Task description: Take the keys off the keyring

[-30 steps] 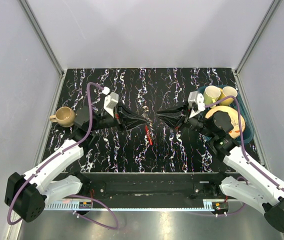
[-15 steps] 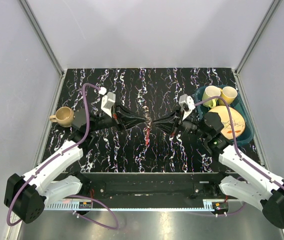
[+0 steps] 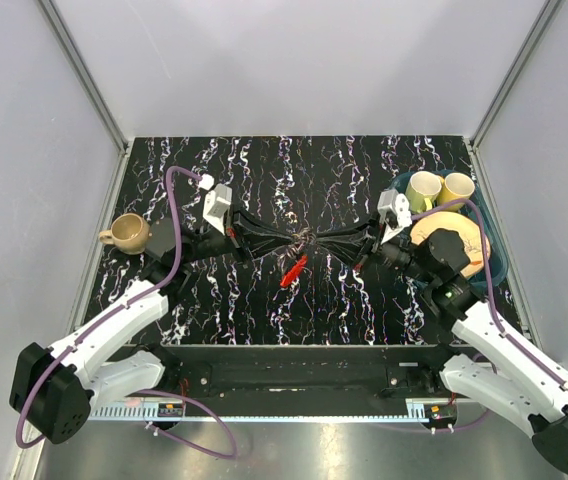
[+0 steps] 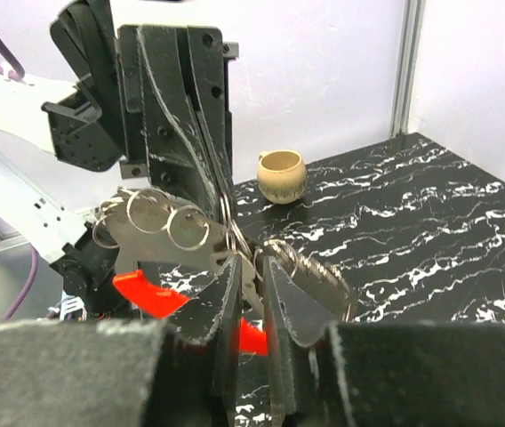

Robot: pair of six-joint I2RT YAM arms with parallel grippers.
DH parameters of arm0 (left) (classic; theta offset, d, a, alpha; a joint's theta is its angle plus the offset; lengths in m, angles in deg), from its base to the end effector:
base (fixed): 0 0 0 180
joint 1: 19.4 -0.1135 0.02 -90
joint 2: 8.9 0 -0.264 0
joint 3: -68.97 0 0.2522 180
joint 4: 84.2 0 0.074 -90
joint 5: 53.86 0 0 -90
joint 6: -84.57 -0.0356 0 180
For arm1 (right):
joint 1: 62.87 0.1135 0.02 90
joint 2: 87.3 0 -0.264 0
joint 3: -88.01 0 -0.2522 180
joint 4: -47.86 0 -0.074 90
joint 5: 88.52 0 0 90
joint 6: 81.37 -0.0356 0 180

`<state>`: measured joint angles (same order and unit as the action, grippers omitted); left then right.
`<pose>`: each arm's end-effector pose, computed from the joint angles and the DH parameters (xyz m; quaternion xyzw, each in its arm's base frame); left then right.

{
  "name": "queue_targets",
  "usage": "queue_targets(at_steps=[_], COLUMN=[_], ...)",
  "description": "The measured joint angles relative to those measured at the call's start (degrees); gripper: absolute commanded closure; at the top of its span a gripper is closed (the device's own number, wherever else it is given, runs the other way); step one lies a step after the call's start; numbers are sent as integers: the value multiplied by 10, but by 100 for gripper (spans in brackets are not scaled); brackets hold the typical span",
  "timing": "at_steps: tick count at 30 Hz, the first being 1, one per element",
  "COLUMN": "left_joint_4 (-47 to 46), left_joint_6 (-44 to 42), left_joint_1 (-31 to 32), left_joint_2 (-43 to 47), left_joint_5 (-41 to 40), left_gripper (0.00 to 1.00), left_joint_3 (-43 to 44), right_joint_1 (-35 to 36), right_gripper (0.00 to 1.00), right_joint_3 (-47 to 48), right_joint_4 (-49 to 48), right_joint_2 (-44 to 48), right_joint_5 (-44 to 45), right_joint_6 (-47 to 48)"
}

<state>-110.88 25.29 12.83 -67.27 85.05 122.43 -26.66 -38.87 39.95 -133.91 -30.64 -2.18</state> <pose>0.1746 -0.1418 0.3528 0.3494 0.5060 -0.5915 0.5215 0.1422 0.1276 0.3599 -0.3427 0.5264 0.4584 0.6288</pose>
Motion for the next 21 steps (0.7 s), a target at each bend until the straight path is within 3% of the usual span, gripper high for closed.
queue_targets(at_steps=[21], left_joint_4=[-6], left_joint_6=[16], left_joint_1=[0], left_joint_2=[-7], left_joint_5=[2], left_gripper=[100], left_joint_3=[0], right_joint_1=[0], right_gripper=[87], right_joint_3=[43], right_joint_4=[-76], right_joint_2=[-83], right_joint_5=[-96], right_joint_6=[-32])
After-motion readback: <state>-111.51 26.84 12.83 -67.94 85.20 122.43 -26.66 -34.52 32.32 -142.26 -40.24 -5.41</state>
